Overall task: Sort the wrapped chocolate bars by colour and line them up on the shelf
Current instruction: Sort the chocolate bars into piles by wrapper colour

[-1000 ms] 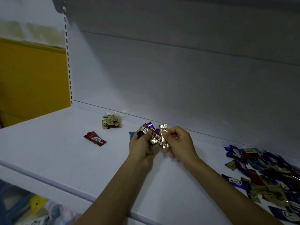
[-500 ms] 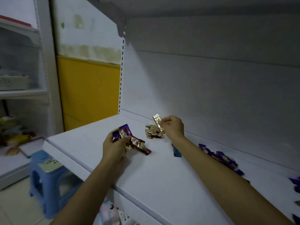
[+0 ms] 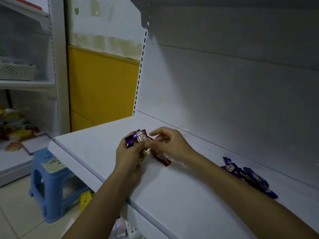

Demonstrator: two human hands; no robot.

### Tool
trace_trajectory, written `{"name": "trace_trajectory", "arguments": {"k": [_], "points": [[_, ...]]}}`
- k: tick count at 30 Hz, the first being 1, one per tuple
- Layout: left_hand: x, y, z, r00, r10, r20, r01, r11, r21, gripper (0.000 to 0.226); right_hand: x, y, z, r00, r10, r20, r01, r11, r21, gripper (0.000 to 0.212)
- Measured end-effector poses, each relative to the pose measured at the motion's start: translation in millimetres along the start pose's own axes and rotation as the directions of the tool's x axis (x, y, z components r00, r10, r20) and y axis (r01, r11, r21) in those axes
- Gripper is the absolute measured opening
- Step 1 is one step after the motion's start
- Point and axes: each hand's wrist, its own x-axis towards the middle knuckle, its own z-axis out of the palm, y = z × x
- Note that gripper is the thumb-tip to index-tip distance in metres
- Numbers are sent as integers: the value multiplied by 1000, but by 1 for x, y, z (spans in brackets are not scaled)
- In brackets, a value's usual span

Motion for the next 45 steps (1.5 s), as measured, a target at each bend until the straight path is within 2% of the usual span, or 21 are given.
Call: {"name": "trace_trajectory", "arguments": {"k": [2, 4, 8, 11, 13, 18, 21, 24, 27, 29, 31, 33, 34, 36, 38, 40, 42, 43, 45], "points": [[-2, 1, 1, 1000, -5, 4, 5, 1000, -17, 37, -7, -4, 6, 999, -41, 25, 42, 997, -66, 25], [-4, 2, 3, 1000, -10, -5, 10, 999, -42, 33, -6, -7, 6, 999, -35, 12, 34, 999, 23, 10], [-3, 2, 5, 998, -23, -56, 20, 998, -58, 32, 10, -1, -5, 997, 57, -43, -54, 997, 64, 7], [-1, 2, 3, 997, -52, -52, 49, 997, -66, 33, 33, 16, -31, 949, 167, -267, -171, 985, 8, 17], [0, 2, 3, 997, -63, -50, 60, 996, -63, 36, 47, 31, -50, 906, 179, -383, -252, 957, -147, 26], [2, 2, 1, 994, -93, -49, 88, 992, -92, 36, 62, 55, -69, 886, 207, -415, -381, 835, -396, 41], [2, 2, 0, 991, -127, -45, 123, 989, -87, 34, 62, 60, -73, 878, 221, -424, -409, 806, -427, 44], [3, 2, -1, 989, -146, -18, 144, 985, -94, 28, 62, 60, -70, 842, 166, -513, -433, 774, -462, 29], [2, 2, -1, 983, -181, 1, 181, 979, -99, 18, 63, 60, -63, 843, 88, -530, -355, 832, -426, 23], [2, 3, 0, 980, -199, -5, 195, 967, -166, 13, 66, 60, -58, 839, 49, -542, -313, 859, -406, 20], [2, 6, 1, 975, -219, -20, 207, 943, -261, 11, 67, 61, -52, 820, -70, -568, -263, 835, -483, 15], [1, 8, 1, 969, -245, -25, 221, 912, -345, 10, 67, 65, -45, 841, -168, -514, -214, 770, -601, 13], [0, 10, 1, 968, -250, -14, 227, 899, -374, 10, 67, 68, -42, 874, -155, -460, -199, 750, -631, 13], [-2, 11, 0, 968, -250, 20, 235, 877, -419, 12, 67, 70, -40, 934, -21, -357, -213, 769, -602, 13], [-2, 12, -1, 969, -242, 39, 234, 867, -439, 13, 65, 63, -43, 944, 73, -322, -253, 789, -560, 24], [-2, 12, -2, 972, -229, 46, 227, 877, -423, 16, 62, 48, -42, 943, 51, -330, -236, 801, -550, 38], [-2, 9, -1, 977, -203, 60, 212, 921, -328, 23, 51, 28, -32, 958, 5, -286, -130, 899, -419, 43], [-3, 7, 0, 982, -174, 69, 186, 953, -239, 25, 43, 18, -23, 973, 13, -229, -79, 956, -283, 44], [-5, 2, 1, 990, -86, 113, 87, 996, -1, 27, 23, 2, -4, 996, 47, -79, -52, 996, -70, 43]]}}
